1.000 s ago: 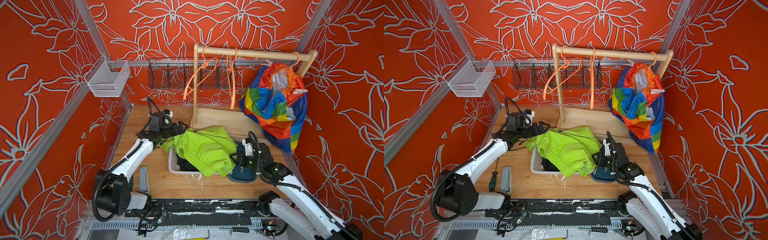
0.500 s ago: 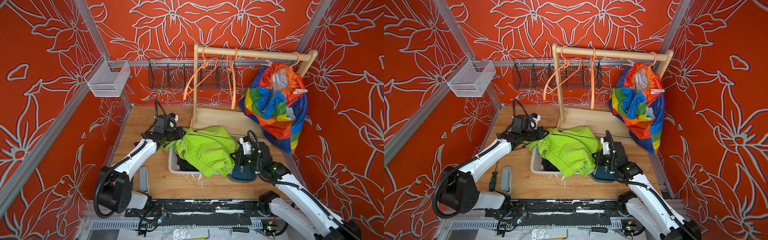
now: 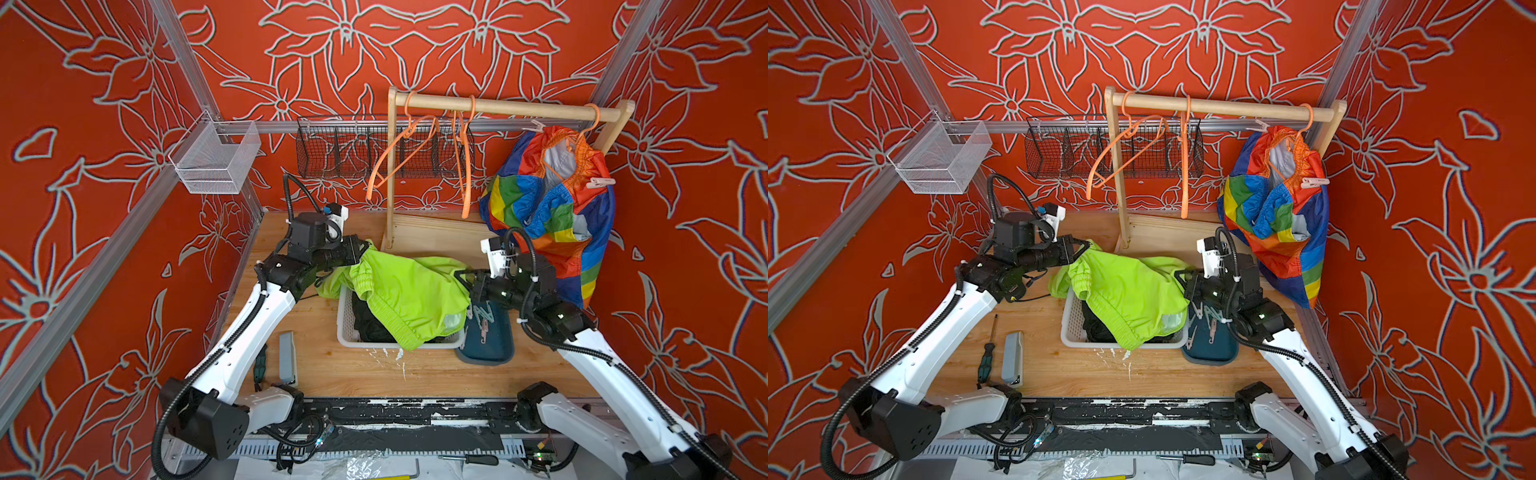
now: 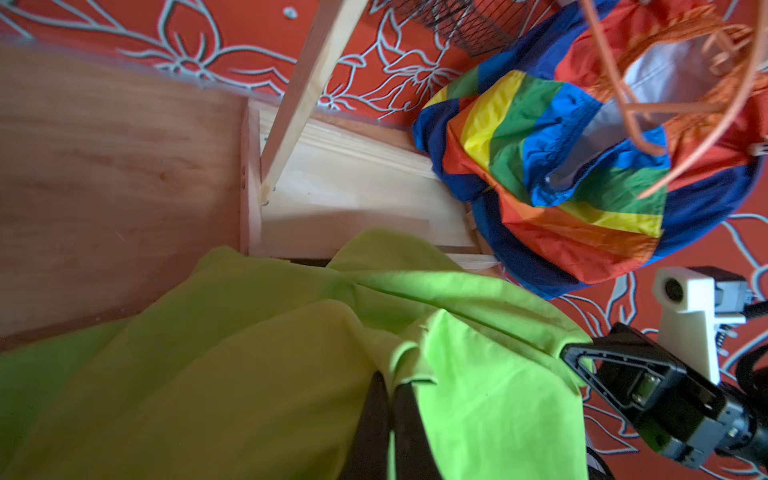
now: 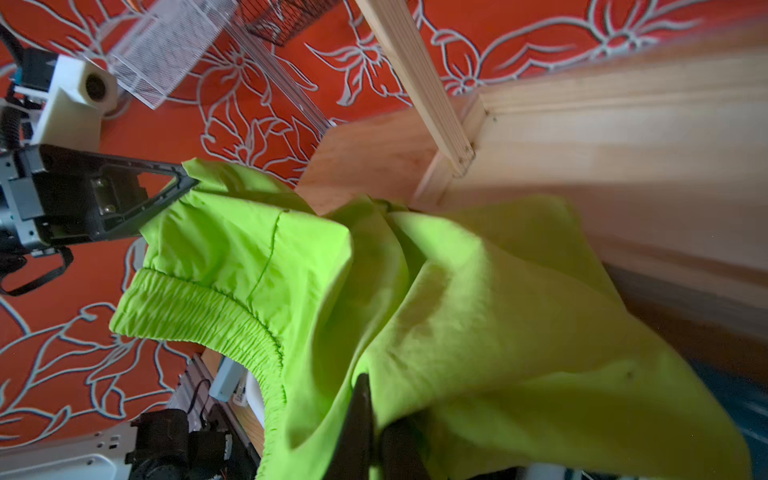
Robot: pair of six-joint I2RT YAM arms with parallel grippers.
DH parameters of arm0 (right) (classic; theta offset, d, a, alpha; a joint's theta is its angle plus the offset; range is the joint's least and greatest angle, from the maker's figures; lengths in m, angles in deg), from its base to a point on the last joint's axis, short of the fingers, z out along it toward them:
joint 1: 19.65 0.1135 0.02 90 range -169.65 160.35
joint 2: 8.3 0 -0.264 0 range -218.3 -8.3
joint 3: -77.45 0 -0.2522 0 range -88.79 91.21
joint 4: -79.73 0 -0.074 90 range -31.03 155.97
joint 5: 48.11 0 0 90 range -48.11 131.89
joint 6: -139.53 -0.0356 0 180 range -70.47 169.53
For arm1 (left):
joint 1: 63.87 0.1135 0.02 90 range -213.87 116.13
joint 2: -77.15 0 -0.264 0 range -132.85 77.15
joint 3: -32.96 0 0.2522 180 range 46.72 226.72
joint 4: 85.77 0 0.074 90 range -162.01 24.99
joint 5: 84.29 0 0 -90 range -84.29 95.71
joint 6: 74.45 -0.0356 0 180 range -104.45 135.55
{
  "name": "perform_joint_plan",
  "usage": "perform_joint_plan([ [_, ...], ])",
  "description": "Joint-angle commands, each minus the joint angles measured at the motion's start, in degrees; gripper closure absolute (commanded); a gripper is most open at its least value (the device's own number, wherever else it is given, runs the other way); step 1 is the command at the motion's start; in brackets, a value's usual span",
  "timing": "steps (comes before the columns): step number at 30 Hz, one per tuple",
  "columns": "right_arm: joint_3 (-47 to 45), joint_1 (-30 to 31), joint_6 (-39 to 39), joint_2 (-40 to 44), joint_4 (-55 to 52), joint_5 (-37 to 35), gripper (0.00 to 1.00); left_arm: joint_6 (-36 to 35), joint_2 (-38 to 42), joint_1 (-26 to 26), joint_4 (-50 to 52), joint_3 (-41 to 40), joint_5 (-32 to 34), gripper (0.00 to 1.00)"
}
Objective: Remove the clothespins securing shorts to the hanger
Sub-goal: Adjust the shorts in the basket.
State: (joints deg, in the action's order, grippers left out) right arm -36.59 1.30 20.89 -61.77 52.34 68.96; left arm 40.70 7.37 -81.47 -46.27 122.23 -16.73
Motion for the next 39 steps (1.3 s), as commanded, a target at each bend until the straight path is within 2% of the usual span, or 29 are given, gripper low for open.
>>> perform_joint_plan([
  [1,6.6,1.6,1.0,-2.2,2.5,3.1,1.00,0.6,1.5,-1.6,3.4,4.4,0.5,1.00],
  [8,21.5,9.6,5.0,-8.8,-1.2,1.4,1.00,1.5,1.9,-5.9,5.0,12.5,2.1,1.00],
  [13,27.8,12.0,6.1,-12.1,-1.8,1.1,1.00,1.2,0.9,-8.3,5.3,18.2,3.0,1.00],
  [22,38.7,12.8,8.6,-16.6,-4.0,0.8,1.00,-0.7,-4.0,-9.7,10.6,33.9,3.5,1.00],
  [27,41.9,13.2,8.9,-17.9,-4.7,0.8,1.00,1.4,-4.8,-10.6,9.3,35.5,2.6,1.00],
  [34,48.8,13.2,11.5,-19.9,-9.5,-0.5,1.00,1.6,-10.3,-12.5,12.5,46.5,1.3,1.00],
  [39,51.3,13.2,11.9,-20.8,-10.9,-0.9,1.00,2.0,-11.7,-14.4,13.3,49.5,1.6,1.00],
])
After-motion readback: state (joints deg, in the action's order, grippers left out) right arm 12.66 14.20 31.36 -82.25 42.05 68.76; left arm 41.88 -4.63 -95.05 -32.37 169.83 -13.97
